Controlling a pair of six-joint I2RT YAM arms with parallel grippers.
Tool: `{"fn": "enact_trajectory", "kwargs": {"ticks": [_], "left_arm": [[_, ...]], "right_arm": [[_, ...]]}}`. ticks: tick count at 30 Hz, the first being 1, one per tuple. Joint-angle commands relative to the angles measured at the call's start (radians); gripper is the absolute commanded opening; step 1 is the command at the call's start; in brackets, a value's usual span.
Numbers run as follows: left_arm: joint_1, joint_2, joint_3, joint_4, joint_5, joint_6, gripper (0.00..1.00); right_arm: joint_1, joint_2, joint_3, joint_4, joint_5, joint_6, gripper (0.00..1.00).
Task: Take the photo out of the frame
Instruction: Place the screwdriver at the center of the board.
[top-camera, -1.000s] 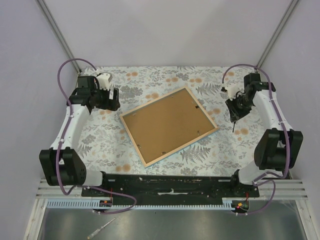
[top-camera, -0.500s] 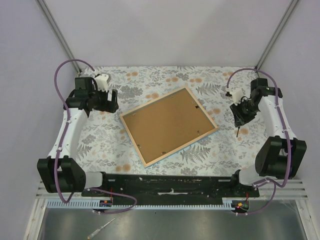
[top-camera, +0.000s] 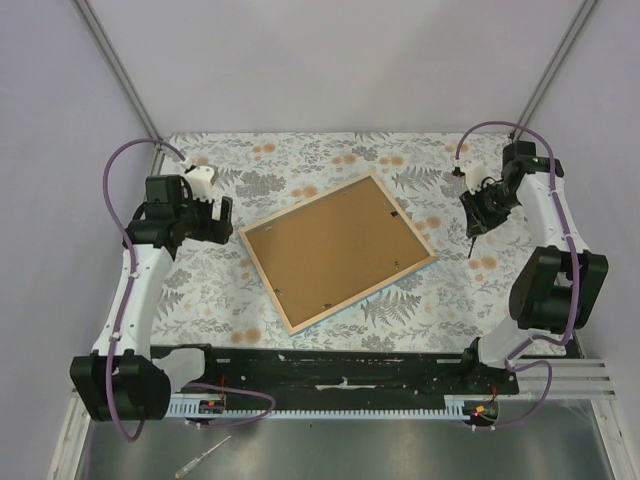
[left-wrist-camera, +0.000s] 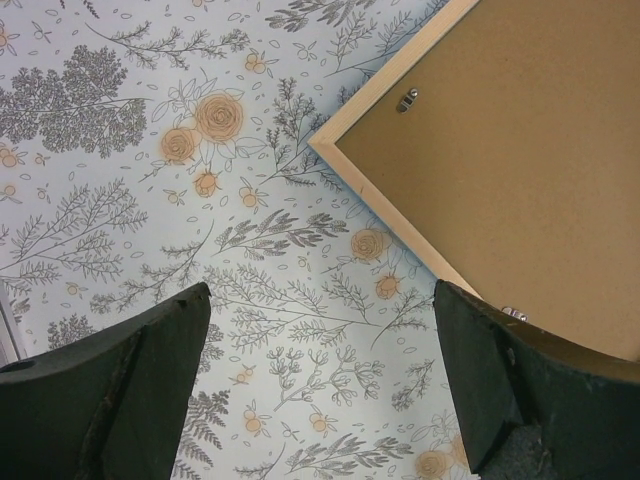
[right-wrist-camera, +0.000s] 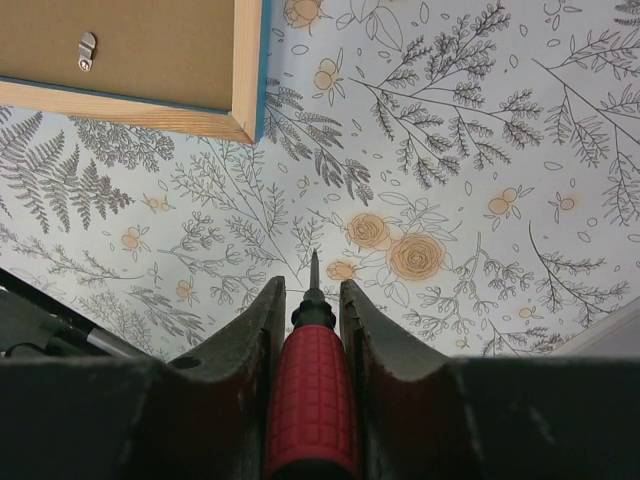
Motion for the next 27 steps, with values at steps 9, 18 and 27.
{"fn": "enact_trajectory", "kwargs": {"ticks": [9,18,27], "left_arm": [[0.002,-0.105,0.107,-0.096,-0.053,0.051,0.99],[0.0,-0.202,0.119,-0.179,-0.081,0.096,0.99],[0.003,-0.184,0.116,-0.166,-0.053,0.064,0.99]], "right_arm": [[-0.017,-0.009,0.096,-0.046,0.001,0.025,0.0],[-0.017,-0.061,0.213,-0.179,0.041,0.055,0.0],[-0.017,-0.113,0.216,-0.212,0.084,0.041,0.0]]}}
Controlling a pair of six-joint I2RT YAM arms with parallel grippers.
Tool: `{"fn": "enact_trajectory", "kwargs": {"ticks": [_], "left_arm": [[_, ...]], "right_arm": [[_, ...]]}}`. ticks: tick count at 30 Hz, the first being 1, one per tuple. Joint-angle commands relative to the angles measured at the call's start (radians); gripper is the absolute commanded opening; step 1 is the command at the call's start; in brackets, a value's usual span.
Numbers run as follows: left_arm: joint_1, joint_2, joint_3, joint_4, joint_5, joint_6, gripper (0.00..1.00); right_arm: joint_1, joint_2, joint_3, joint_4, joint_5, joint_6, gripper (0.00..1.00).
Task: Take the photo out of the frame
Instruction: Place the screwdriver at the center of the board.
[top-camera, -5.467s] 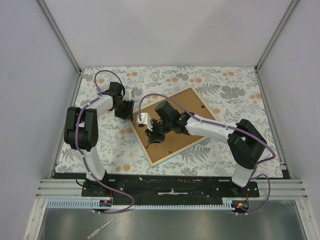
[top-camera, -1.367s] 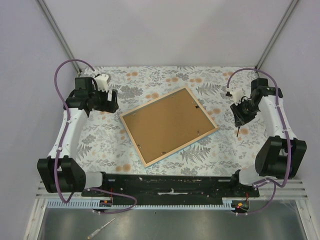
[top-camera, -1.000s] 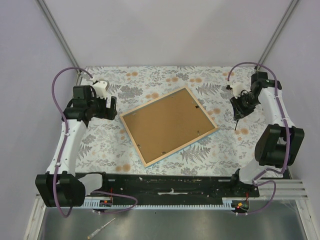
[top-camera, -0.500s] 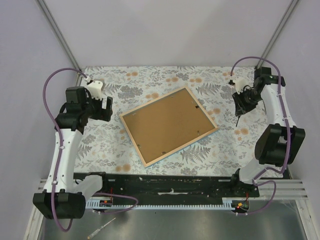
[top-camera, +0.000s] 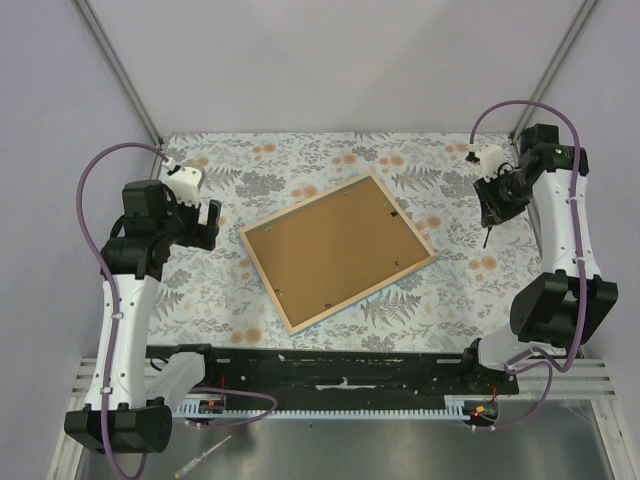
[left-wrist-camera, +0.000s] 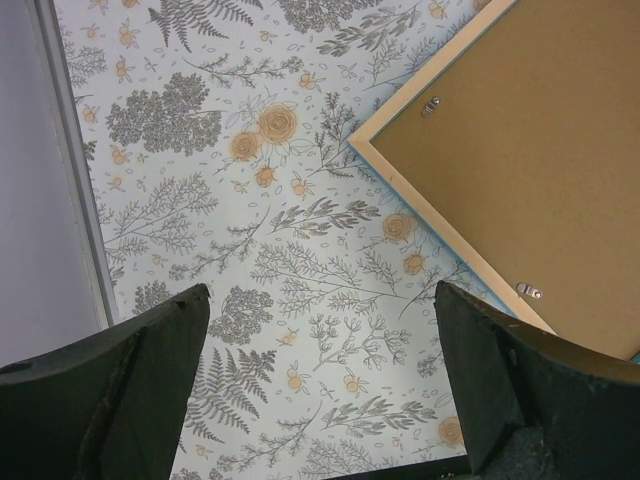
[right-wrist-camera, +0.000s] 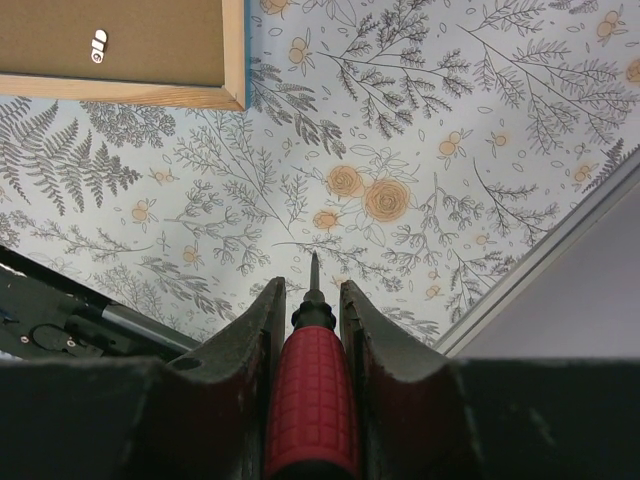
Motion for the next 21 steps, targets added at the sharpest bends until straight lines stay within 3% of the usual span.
{"fn": "enact_trajectory", "kwargs": {"ticks": [1,21], "left_arm": [[0.002,0.005,0.028,-0.009,0.027,-0.002,0.99],[0.002,0.009,0.076,-0.05,0.048,-0.031,1.0]], "right_arm": [[-0.006,-0.033,0.038,-0.054,0.035,-0.002,0.0],[-0.006,-0.047,0.011,-0.052,0.015,-0.016,0.0]]}}
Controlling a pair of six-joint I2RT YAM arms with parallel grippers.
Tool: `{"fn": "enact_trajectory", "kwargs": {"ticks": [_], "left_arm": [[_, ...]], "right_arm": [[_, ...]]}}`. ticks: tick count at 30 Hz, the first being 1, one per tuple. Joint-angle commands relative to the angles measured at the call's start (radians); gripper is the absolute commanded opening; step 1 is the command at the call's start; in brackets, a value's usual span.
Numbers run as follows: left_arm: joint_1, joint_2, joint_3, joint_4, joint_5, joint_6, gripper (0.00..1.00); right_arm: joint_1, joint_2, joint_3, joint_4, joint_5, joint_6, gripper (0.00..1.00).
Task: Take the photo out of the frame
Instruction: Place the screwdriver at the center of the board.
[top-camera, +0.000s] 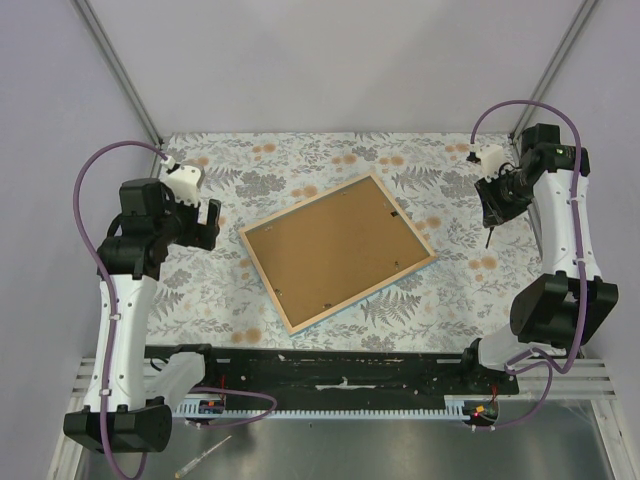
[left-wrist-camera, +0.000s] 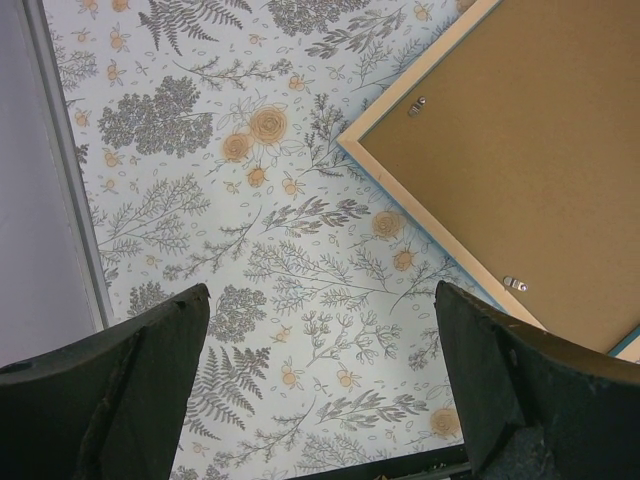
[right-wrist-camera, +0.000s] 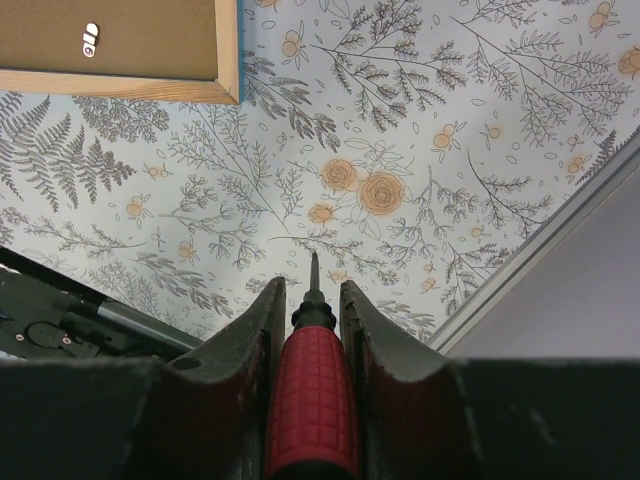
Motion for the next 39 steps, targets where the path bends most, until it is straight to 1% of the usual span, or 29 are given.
{"fn": "enact_trajectory", "kwargs": {"ticks": [1,16,21,27,32,36,39], "left_arm": [[0.003,0.004,0.038,-0.006,0.031,-0.031,1.0],[0.003,-0.008,0.043,-0.014,0.049,-0.026,1.0],[0.003,-0.028,0.051,-0.034,0.083,-0.003,1.0],[0.002,-0.033,0.028,-0.025,0.211,0.054,1.0],[0.0,-0.024,-0.055,0.017,0.25,0.129,1.0],[-0.001,-0.011,-0.086,0.049,0.268,0.167,1.0],[-0.015,0.024,-0.061,0.063,0.271,0.167,1.0]], "right_arm": [[-0.005,-0.035,0.005,-0.045,-0.005,-0.015,0.0],[-0.005,-0.011,0.029,-0.05,-0.022,0.007,0.0],[-0.005,-0.046,0.005,-0.053,-0.007,-0.002,0.0],[-0.005,-0.124,-0.09,-0.045,-0.007,-0.027,0.0],[-0.008,-0.176,-0.208,-0.005,-0.036,-0.036,0.0],[-0.008,-0.157,-0.261,0.045,-0.036,-0.007,0.0],[-0.007,-0.126,-0.278,0.08,-0.039,0.021,0.0]]}}
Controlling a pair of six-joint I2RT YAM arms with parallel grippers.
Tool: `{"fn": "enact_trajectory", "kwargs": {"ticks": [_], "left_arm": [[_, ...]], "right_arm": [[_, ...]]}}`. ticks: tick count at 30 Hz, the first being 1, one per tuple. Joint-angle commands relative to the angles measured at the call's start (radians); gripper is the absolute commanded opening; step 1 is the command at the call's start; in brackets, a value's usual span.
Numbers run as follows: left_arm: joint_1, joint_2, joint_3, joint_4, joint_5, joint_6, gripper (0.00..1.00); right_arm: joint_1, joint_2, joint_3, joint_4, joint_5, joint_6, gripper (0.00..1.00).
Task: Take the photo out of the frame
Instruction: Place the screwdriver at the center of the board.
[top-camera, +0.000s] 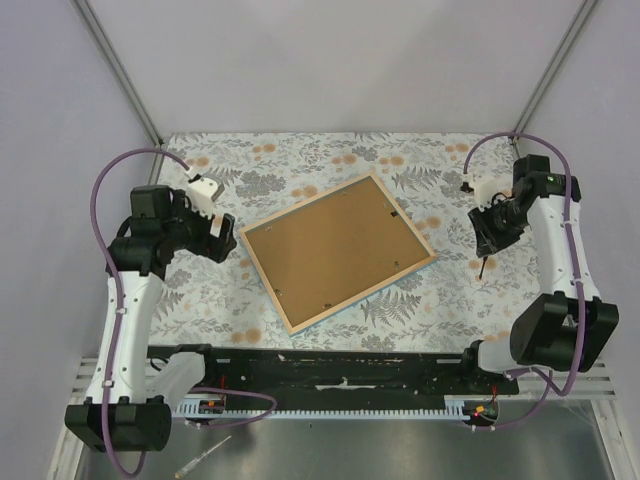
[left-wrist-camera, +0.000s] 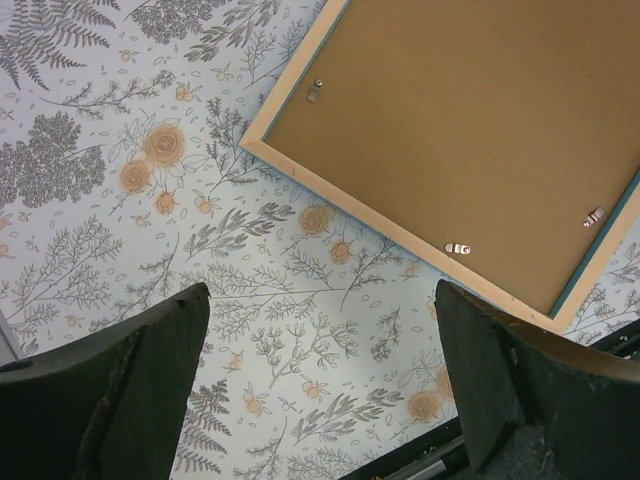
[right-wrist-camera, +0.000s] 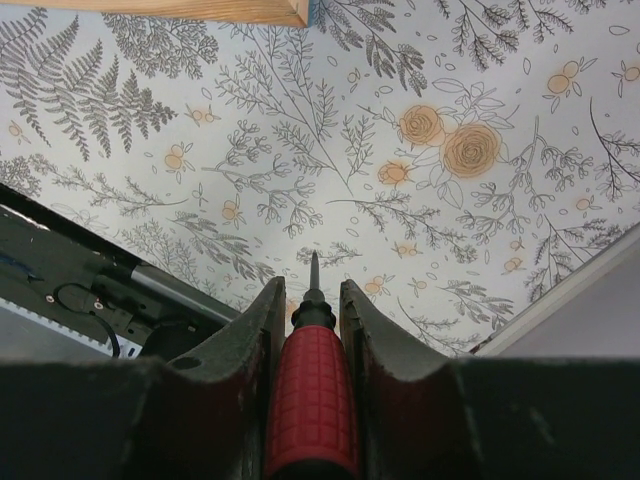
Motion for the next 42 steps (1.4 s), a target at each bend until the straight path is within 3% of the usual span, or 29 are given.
{"fn": "enact_trajectory", "kwargs": {"ticks": [1,7,9,19,31,42], "left_arm": [[-0.047,0.049,0.047,0.068,0.028,0.049,1.0],[-0.328,0.172,0.116,0.15,-0.249,-0.017,1.0],[-0.383,0.187,0.13,0.166,-0.278,-0.046,1.0],[-0.396,0.16,0.205,0.089,-0.245,-0.017,1.0],[-0.397,0.117,0.145,0.074,-0.24,-0.002,1.0],[-0.4,0.106,0.112,0.084,-0.229,-0.003,1.0]], "right_arm": [[-0.007,0.035,-0.02,0.078,-0.013,0.041,0.0],[-0.005,0.121,0.017,0.113,0.015,0.073,0.0],[-0.005,0.15,0.035,0.116,0.007,0.083,0.0],[-0.002,0.288,0.167,0.044,0.048,0.052,0.0],[0.024,0.494,0.31,0.017,0.051,0.067,0.0],[0.069,0.615,0.335,0.066,0.076,0.099,0.0]]}}
